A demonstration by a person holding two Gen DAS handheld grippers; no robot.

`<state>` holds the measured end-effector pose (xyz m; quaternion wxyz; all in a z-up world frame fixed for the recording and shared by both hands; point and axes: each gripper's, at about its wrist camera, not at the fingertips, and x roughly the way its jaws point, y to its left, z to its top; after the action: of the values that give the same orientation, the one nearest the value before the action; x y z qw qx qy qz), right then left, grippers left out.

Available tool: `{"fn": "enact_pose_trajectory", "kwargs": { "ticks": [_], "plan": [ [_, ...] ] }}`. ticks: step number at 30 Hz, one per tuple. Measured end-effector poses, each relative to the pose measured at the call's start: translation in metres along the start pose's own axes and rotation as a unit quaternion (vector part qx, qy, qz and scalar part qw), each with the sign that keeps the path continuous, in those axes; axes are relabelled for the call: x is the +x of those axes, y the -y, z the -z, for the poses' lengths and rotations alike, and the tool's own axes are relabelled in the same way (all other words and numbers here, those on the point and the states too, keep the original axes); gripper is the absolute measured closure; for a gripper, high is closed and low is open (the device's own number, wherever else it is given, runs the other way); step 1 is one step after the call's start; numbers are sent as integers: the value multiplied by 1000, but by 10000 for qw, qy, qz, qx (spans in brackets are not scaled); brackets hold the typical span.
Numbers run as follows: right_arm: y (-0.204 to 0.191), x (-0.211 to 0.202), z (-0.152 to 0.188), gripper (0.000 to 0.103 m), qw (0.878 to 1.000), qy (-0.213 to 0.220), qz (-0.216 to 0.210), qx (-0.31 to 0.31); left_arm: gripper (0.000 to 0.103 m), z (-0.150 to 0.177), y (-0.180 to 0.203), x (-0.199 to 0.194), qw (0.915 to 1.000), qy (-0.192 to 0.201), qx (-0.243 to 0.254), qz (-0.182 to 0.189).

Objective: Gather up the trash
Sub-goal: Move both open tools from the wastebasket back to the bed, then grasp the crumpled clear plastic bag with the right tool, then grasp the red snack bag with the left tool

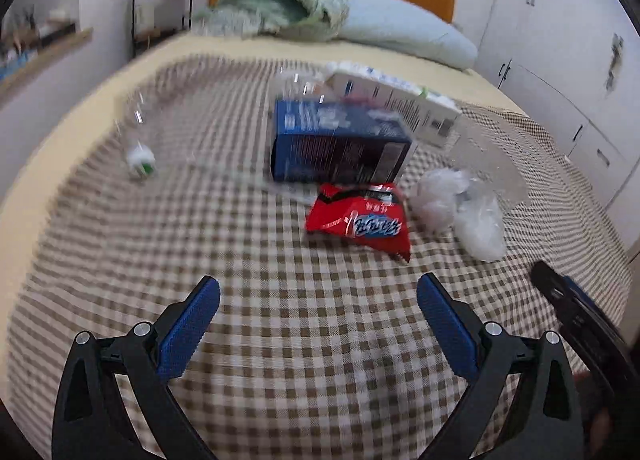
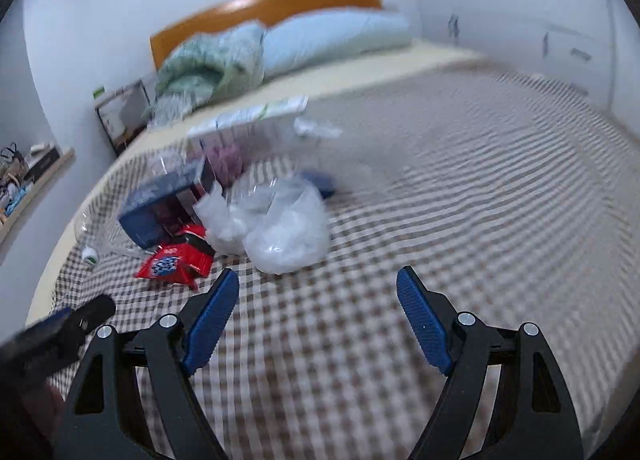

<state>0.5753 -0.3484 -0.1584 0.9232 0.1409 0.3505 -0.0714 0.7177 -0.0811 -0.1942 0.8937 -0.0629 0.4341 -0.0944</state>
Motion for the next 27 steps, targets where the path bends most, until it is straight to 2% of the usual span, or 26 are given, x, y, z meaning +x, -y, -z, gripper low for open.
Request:
{"fn": "enact_pose_trajectory", "kwargs": {
  "ticks": [4,5,6,7,9,12,13,14,15,17,19,21,23,25,27],
  "plan": [
    [-12,32,-18,25,9995,-277,-132,23,7,1,-19,15,9953,-378,-558,696],
    [-13,40,-24,25,9992,-346,-196,10,7,0,-28,20,9907,-464,-832,974],
    [-13,44,-25,25,9990,-380,-214,-2,7,-1,-38,27,9820,-564,-1222,1327],
    [-10,47,-26,25,9990,-401,-214,15,7,-1,-45,31,9755,-605,-1472,1516],
    [-5,62,-28,49,9980,-559,-252,155,7,-6,-60,44,9588,-569,-2144,1776],
    [4,72,-26,61,9948,-768,-545,400,8,-18,-70,56,9482,-517,-2554,1818],
    [3,71,-27,65,9954,-710,-557,311,8,-24,-69,59,9479,-476,-2590,1793],
    [2,70,-27,77,9956,-683,-609,225,8,-29,-68,62,9491,-402,-2595,1736],
    [3,67,-27,83,9954,-660,-666,187,9,-33,-66,65,9511,-330,-2577,1673],
    [2,61,-29,89,9960,-570,-675,109,17,-42,-61,72,9539,-335,-2535,1573],
    [1,54,-33,90,9972,-418,-616,71,24,-44,-56,75,9552,-322,-2541,1484],
    [3,47,-39,91,9973,-250,-663,192,35,-47,-48,77,9542,-335,-2494,1615],
    [3,43,-43,91,9969,-145,-728,246,41,-46,-37,83,9591,-458,-2297,1590],
    [2,43,-43,91,9971,-106,-721,221,52,-47,-27,82,9694,-403,-1957,1424],
    [0,44,-41,91,9973,-133,-702,160,79,-48,-18,82,9764,-372,-1659,1329]
  ]
}}
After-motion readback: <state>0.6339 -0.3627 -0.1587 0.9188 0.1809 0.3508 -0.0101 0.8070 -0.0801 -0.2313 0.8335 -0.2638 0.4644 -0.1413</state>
